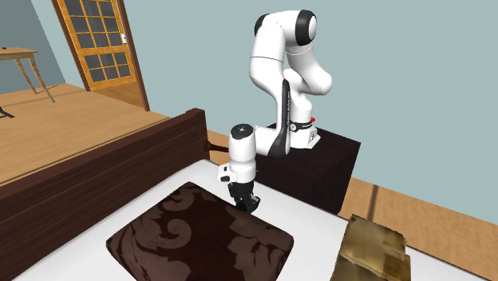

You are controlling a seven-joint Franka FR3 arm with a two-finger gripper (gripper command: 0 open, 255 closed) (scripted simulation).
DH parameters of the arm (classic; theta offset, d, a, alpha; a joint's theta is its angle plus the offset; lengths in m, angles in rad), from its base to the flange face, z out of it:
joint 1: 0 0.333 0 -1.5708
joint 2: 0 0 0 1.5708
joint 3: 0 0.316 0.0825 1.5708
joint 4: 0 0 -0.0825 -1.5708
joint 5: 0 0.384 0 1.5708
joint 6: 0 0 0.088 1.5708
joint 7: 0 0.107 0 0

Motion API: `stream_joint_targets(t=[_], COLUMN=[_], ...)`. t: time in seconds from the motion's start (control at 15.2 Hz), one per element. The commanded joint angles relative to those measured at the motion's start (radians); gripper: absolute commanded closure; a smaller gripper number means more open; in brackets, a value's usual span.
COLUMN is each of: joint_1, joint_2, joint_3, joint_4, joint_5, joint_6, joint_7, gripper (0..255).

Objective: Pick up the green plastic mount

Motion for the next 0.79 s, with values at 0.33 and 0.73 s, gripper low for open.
stream_joint_targets(t=[0.33,0.73], joint_1=[-0.002,-0.017], joint_2=[-0.014,-0.096], joint_3=[0.004,0.022], joint_4=[-0.006,-0.029], joint_5=[0.003,0.02], joint_6=[-0.009,-0.068], joint_7=[-0.002,-0.016], gripper=[255,255])
